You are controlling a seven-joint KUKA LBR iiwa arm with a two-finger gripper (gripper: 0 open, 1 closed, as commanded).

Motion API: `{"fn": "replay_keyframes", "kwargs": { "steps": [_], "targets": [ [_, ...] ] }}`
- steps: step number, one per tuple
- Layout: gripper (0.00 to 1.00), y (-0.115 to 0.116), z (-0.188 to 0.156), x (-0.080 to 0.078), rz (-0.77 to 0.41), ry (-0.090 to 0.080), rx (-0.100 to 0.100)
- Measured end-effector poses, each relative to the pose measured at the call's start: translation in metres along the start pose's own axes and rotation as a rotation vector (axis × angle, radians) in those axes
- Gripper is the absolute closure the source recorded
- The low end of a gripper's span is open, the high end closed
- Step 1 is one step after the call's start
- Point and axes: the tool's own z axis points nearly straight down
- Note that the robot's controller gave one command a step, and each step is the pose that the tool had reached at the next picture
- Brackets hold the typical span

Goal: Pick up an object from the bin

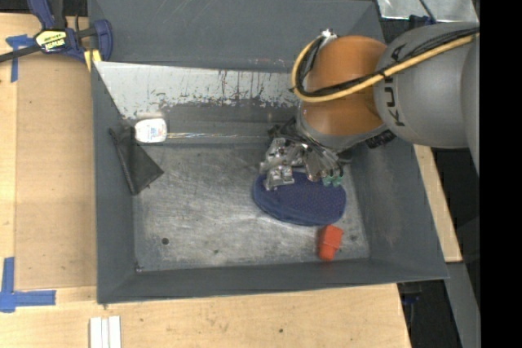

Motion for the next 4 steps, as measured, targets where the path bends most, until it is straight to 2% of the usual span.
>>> {"fn": "replay_keyframes", "kwargs": {
  "steps": [1,2,3,4],
  "targets": [
    [1.0,0.0,-0.15,0.009,-0.158,-0.003,0.001],
    [0.0,0.0,-0.144,0.011,-0.156,0.006,0.0],
    [0.0,0.026,-0.001,0.006,-0.216,0.014,-0.003],
    [0.0,-0.008,0.024,-0.002,-0.434,0.005,-0.006]
  ]
}}
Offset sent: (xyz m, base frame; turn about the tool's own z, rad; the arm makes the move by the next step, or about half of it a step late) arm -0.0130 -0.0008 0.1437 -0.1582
